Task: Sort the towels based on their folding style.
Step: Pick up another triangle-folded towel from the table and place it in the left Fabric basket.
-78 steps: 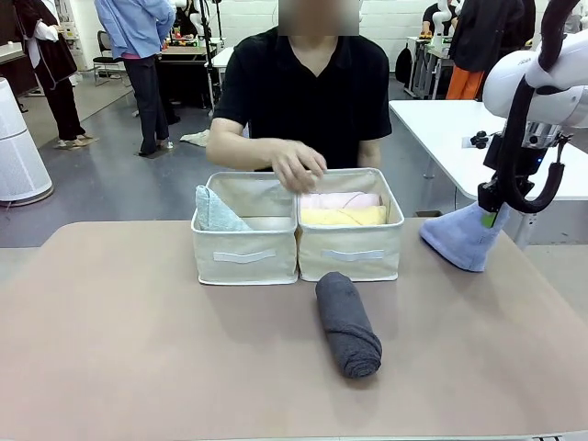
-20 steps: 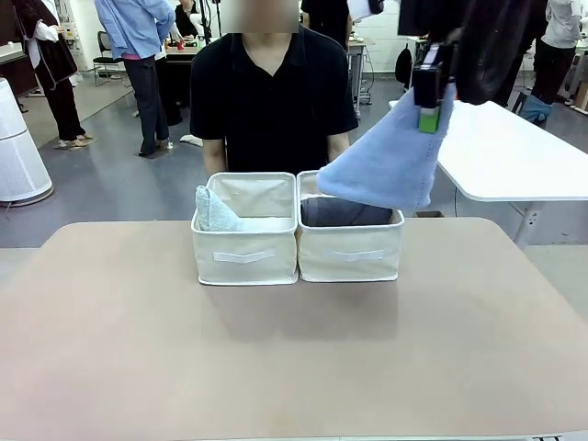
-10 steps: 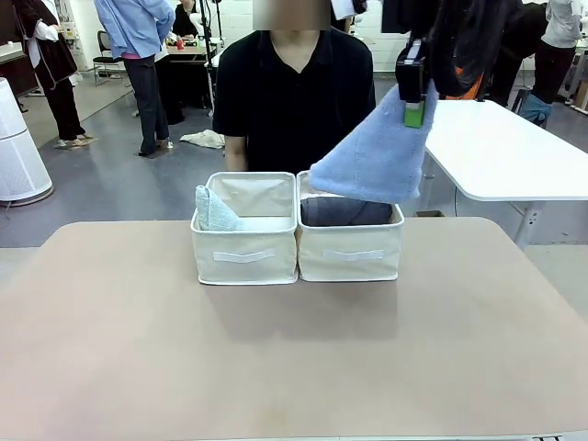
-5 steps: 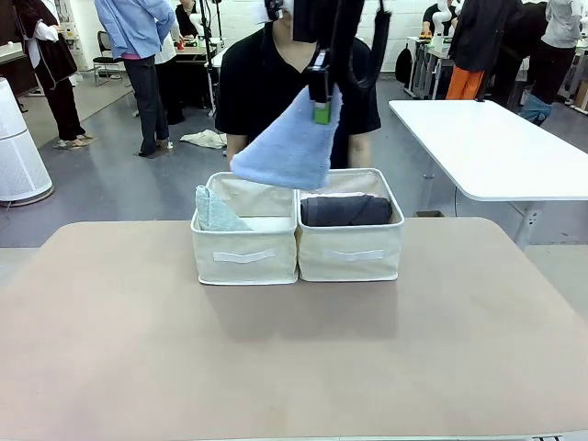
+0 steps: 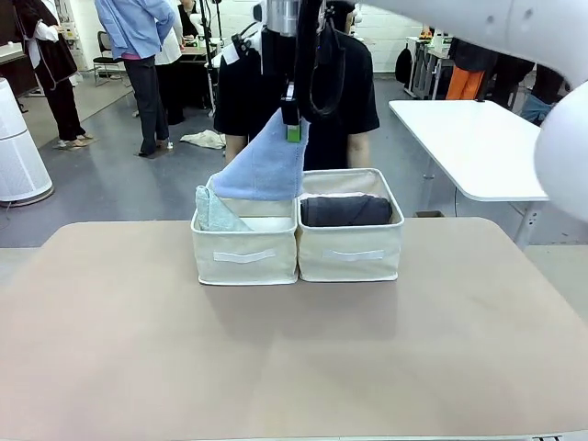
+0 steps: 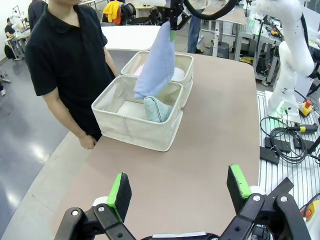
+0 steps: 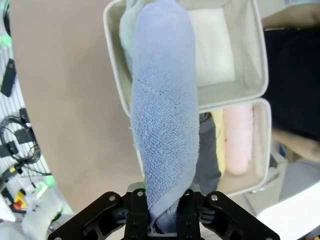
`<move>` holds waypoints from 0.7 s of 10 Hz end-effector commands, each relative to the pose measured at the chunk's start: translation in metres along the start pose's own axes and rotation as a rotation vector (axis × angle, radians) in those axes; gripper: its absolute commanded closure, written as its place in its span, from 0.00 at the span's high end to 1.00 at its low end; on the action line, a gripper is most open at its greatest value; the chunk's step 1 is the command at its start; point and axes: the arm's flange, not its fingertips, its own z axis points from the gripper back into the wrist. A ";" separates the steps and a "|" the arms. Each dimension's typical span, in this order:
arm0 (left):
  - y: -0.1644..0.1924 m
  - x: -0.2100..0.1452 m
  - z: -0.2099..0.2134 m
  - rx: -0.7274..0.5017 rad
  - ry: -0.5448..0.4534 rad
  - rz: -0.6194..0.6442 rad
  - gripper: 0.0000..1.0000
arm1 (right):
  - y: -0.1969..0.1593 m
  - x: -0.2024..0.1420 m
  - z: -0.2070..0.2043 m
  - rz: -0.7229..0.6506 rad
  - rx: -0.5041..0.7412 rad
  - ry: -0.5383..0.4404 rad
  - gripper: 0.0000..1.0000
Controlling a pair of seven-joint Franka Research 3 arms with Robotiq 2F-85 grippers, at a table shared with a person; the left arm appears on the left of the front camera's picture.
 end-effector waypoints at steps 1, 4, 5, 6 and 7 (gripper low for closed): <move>0.000 0.000 0.001 0.003 -0.024 -0.013 1.00 | -0.027 0.021 0.018 0.032 0.005 -0.007 0.17; 0.000 0.000 0.001 0.003 -0.024 -0.013 1.00 | 0.000 0.000 0.000 0.000 0.000 0.000 0.17; 0.000 0.000 0.001 0.003 -0.024 -0.013 1.00 | 0.000 0.000 0.000 0.000 0.000 0.000 0.17; 0.000 0.000 0.001 0.003 -0.024 -0.013 1.00 | 0.000 0.000 0.000 0.000 0.000 0.000 0.17; 0.000 0.000 0.001 0.003 -0.024 -0.013 1.00 | 0.000 0.000 0.000 0.000 0.000 0.000 0.17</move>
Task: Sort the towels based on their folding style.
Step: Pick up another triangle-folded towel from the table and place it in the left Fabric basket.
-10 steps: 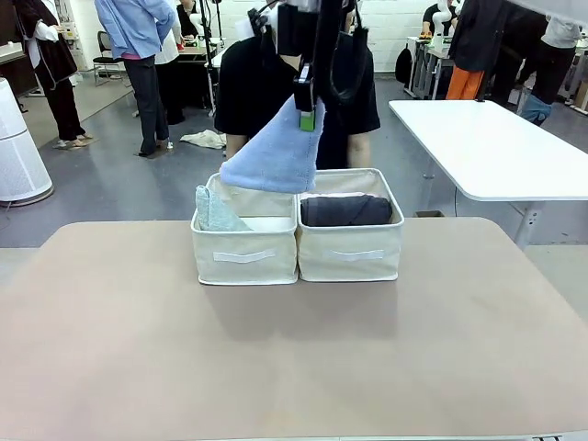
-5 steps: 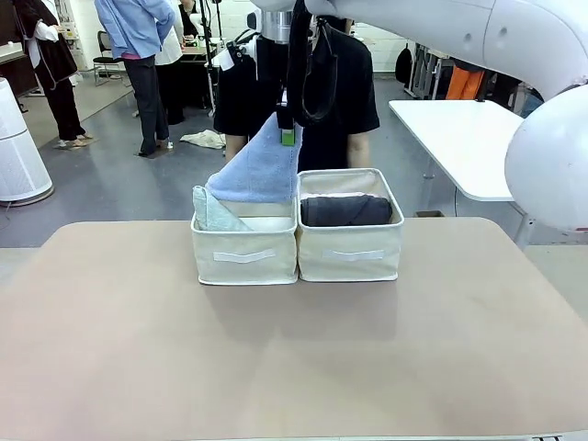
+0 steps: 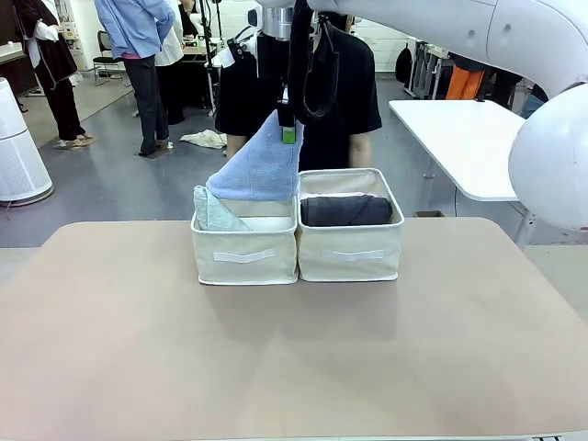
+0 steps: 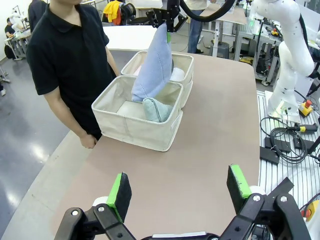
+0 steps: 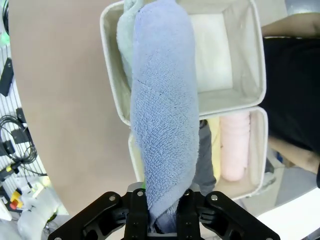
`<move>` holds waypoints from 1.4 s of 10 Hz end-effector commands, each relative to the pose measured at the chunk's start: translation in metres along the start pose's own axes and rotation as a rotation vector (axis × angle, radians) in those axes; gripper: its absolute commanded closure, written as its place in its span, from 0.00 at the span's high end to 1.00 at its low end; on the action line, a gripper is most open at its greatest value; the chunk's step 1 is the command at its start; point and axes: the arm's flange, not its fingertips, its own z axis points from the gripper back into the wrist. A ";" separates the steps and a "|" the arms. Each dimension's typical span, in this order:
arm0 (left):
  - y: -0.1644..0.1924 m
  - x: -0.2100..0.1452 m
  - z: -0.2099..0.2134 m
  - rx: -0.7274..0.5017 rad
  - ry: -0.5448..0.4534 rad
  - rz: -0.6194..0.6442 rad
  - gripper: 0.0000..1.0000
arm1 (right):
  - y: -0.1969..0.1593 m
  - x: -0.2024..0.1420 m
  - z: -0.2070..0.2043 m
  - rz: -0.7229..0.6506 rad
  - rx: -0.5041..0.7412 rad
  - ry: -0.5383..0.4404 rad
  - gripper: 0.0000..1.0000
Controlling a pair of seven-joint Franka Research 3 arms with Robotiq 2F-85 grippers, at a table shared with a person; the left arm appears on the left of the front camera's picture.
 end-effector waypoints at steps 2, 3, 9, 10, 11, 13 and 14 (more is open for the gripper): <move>0.000 0.000 0.001 0.003 -0.024 -0.013 1.00 | -0.008 0.001 0.002 0.031 -0.027 -0.023 0.17; 0.000 0.000 0.001 0.003 -0.024 -0.013 1.00 | -0.012 0.007 0.000 0.076 -0.033 -0.024 0.17; 0.000 0.000 0.001 0.003 -0.024 -0.013 1.00 | -0.042 0.020 -0.003 0.050 -0.074 -0.063 0.17; 0.000 0.000 0.001 0.003 -0.024 -0.013 1.00 | -0.050 0.020 -0.005 0.020 -0.072 -0.067 0.17; 0.000 0.000 0.001 0.003 -0.024 -0.013 1.00 | -0.055 0.023 -0.010 0.013 -0.061 -0.062 0.17; 0.000 0.000 0.001 0.003 -0.024 -0.013 1.00 | -0.060 0.030 -0.022 0.036 -0.030 -0.058 0.17; 0.000 0.000 0.001 0.003 -0.024 -0.013 1.00 | -0.062 0.033 -0.029 0.048 -0.006 -0.058 0.17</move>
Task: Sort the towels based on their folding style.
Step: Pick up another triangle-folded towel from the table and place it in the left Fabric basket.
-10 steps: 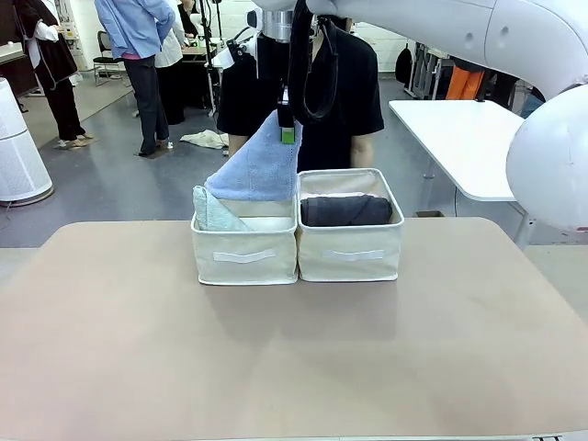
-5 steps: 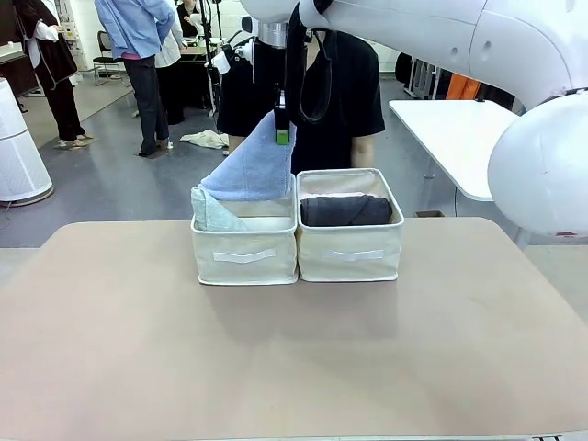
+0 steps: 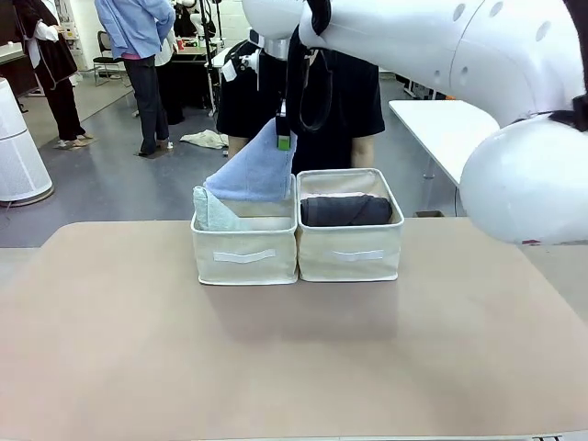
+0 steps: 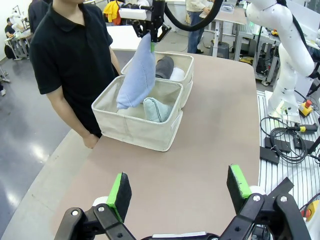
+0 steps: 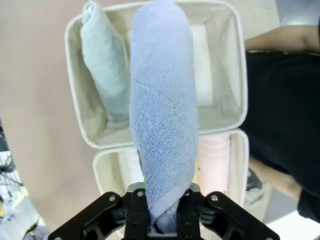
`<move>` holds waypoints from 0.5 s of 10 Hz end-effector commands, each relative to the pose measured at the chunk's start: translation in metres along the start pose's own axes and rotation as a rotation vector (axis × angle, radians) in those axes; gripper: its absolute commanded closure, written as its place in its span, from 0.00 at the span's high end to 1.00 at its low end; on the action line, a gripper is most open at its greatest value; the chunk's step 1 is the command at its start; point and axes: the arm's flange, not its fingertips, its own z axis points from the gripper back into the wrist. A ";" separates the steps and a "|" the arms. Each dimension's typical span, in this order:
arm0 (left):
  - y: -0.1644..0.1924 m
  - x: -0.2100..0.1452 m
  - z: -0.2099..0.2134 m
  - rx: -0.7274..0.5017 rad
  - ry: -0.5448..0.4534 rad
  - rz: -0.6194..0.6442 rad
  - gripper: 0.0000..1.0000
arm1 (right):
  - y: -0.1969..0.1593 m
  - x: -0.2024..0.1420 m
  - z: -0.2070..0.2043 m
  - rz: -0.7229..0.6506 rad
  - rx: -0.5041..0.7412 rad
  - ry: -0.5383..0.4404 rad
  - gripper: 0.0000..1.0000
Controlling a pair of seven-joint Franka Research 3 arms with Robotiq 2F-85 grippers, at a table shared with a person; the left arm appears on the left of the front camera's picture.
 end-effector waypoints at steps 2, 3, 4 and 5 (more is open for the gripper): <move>0.000 0.000 0.001 0.002 -0.024 -0.013 1.00 | -0.024 0.022 -0.001 0.021 0.042 0.012 0.17; 0.000 0.000 0.001 0.002 -0.024 -0.013 1.00 | -0.024 0.021 -0.009 0.037 0.048 0.018 0.17; 0.000 0.000 0.001 0.002 -0.024 -0.013 1.00 | -0.022 0.020 -0.019 0.056 0.061 0.025 0.17; 0.000 0.000 0.001 0.002 -0.024 -0.013 1.00 | -0.020 0.018 -0.029 0.076 0.077 0.016 0.17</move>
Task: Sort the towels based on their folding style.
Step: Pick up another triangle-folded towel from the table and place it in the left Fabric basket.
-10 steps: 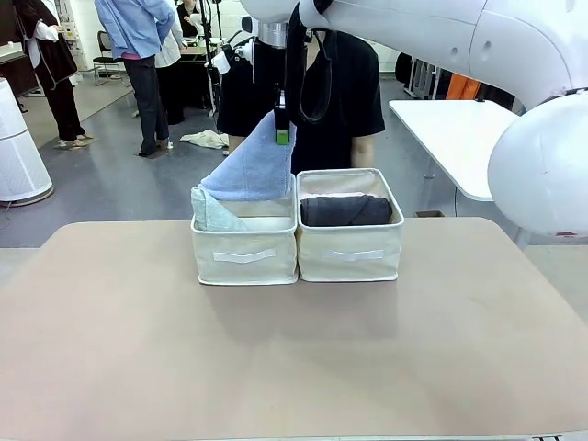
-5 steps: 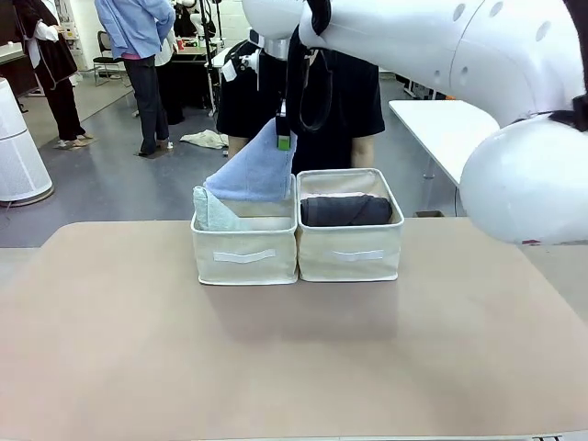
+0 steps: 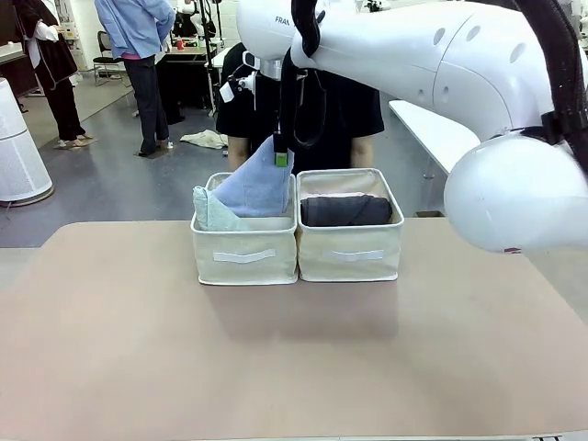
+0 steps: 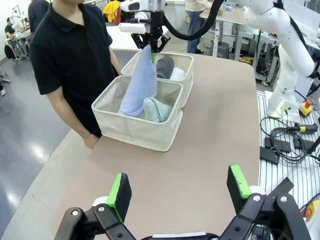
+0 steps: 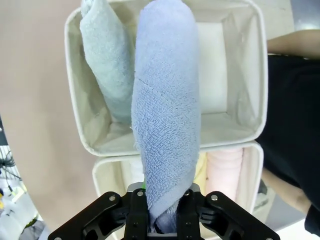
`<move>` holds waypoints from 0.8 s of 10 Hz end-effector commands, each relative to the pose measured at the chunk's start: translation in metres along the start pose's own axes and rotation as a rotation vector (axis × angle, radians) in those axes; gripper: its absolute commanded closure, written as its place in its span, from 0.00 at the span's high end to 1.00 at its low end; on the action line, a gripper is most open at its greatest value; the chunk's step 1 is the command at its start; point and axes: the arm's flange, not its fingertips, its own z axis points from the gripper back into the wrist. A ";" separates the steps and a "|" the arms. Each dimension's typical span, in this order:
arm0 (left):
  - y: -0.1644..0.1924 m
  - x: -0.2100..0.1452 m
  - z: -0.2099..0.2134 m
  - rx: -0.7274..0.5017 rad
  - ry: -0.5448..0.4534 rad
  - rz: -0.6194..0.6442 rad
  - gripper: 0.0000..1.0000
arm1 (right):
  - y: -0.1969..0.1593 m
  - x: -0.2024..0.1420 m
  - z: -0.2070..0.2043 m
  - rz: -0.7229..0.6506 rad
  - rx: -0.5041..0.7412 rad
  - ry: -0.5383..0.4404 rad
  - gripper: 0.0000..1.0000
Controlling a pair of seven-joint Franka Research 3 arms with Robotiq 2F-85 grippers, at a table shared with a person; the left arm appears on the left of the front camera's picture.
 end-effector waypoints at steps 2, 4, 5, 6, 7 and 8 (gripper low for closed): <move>0.000 0.000 0.001 0.002 -0.024 -0.013 1.00 | -0.016 0.011 -0.010 0.080 0.077 -0.052 0.17; 0.000 0.000 0.001 0.002 -0.024 -0.013 1.00 | -0.015 0.011 -0.021 0.100 0.106 -0.036 0.17; 0.000 0.000 0.001 0.002 -0.024 -0.013 1.00 | -0.014 0.011 -0.028 0.105 0.114 -0.021 0.17; 0.000 0.000 0.001 0.002 -0.024 -0.013 1.00 | -0.013 0.011 -0.037 0.104 0.125 -0.003 0.17; 0.000 0.000 0.001 0.002 -0.024 -0.013 1.00 | -0.013 0.011 -0.045 0.104 0.137 0.018 0.17; 0.000 0.000 0.001 0.002 -0.024 -0.013 1.00 | -0.011 0.011 -0.052 0.112 0.146 0.035 0.17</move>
